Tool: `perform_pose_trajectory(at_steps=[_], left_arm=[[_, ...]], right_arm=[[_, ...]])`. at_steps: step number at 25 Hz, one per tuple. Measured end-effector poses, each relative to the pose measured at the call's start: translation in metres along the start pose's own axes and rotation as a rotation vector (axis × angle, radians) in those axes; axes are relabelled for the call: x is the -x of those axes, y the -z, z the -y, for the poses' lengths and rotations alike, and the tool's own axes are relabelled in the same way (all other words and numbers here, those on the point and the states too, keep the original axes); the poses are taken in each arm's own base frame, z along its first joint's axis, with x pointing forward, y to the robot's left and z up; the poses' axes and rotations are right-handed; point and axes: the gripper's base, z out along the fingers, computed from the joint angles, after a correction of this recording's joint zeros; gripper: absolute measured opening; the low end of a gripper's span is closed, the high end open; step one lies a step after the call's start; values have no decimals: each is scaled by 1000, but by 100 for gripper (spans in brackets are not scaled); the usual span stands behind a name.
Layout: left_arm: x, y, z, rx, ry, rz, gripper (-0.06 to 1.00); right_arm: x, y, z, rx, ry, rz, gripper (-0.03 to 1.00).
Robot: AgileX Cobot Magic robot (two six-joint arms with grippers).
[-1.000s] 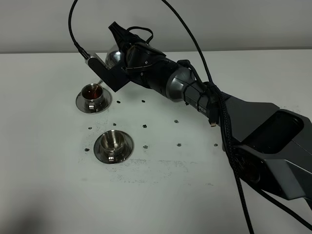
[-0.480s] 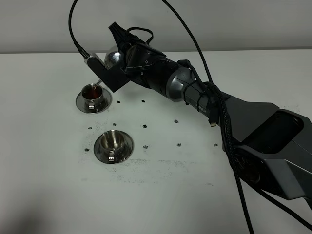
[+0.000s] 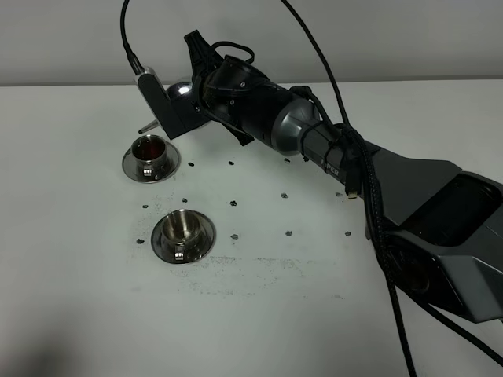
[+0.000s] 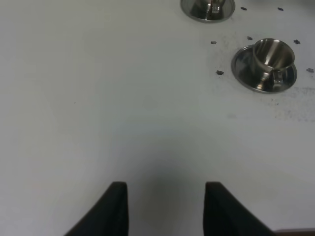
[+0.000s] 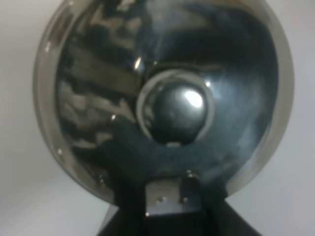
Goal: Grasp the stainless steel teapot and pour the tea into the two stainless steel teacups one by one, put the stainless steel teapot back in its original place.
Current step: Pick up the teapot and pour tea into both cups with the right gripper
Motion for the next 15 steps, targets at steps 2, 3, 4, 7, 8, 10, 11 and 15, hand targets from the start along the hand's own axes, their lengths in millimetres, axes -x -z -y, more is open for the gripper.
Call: perform_pose_trajectory(at_steps=[2,3,4,7,8,10,11,15], left_arm=[[0,0,0,0,0,0,37],[0,0,0,0,0,0,37],[0,0,0,0,0,0,37],[0,0,0,0,0,0,37],[0,0,0,0,0,0,37],[0,0,0,0,0,0,37],[0,0,0,0,0,0,37],[0,0,0,0,0,0,37]], right_arm=[[-3,9,6,17,-56,20,22],[-4,14,8,33,-89,32,22],[-5,17,9,53,-121,45,22],[-11,28,11,113,-225,87,22],[-11,31,10,137,-267,105,22],[-17,38,8,175,-346,131,22],[-19,40,5,196,-375,137,22],[-26,51,-4,288,-517,121,22]])
